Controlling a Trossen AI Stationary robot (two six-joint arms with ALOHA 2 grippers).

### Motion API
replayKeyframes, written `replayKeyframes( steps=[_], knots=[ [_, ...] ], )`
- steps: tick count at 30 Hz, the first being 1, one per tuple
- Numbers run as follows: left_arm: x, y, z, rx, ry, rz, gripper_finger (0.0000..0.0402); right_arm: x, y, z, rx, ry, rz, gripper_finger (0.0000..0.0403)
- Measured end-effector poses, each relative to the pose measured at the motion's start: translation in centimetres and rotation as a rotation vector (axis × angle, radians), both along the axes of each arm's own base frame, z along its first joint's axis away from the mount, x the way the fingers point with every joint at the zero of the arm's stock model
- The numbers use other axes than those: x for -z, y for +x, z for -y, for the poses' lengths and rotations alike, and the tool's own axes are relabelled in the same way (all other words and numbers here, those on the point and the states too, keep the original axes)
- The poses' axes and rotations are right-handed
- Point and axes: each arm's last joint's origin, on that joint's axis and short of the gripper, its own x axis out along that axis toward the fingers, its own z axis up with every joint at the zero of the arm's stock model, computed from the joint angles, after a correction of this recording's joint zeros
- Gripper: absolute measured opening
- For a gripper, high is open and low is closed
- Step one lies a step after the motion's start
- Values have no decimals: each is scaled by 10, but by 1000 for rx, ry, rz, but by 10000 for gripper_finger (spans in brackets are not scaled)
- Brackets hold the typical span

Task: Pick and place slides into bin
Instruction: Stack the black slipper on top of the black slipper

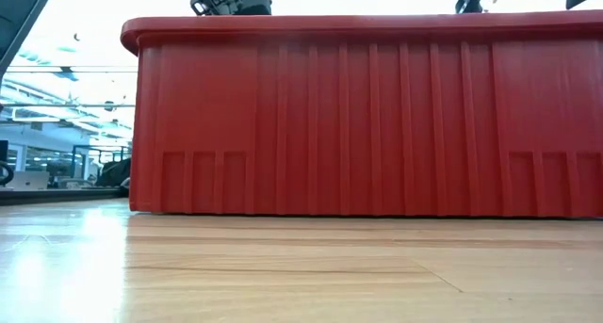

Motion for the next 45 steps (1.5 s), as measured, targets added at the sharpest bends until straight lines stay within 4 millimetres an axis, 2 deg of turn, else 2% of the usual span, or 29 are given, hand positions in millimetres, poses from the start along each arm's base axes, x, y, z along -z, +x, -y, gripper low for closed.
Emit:
replayKeyframes(
  steps=[6, 10, 12, 14, 19, 20, 22, 25, 29, 36, 42, 45],
  knots=[
    [0, -1, 0, 14, -7, 7, 2, 2, 4, 1, -12, 45, -24, 188],
    [0, -1, 0, 22, -22, 23, 2, 4, 7, 1, -57, 56, -43, 201],
    [0, 0, 0, 24, -29, 31, 2, 5, 8, 1, -62, 48, -49, 186],
    [-1, 0, 0, 25, -31, 36, 4, 6, 9, 2, -59, 14, -49, 152],
    [0, 0, 0, 40, -27, 44, 2, 6, 9, 2, -47, -73, -39, 26],
    [0, 1, 1, 52, -26, 53, 3, 6, 9, 2, -45, -88, -38, 14],
    [4, 4, 4, 82, -18, 69, 2, 6, 9, 2, -30, -100, -38, 14],
    [16, 7, 7, 101, -34, 55, 2, 6, 9, 4, 38, -128, -45, 18],
    [42, 8, 8, 95, -71, 2, 2, 6, 9, 6, 97, -180, -44, 3],
    [86, 8, 8, 78, -75, -59, 1, 6, 9, 7, 150, -184, -45, 3],
    [110, 31, -1, 50, -110, -82, 1, 5, 9, 7, 150, -154, -31, 3],
    [121, 46, -4, 73, -108, -115, 1, 5, 9, 7, 150, -150, -32, 19]
  ],
)
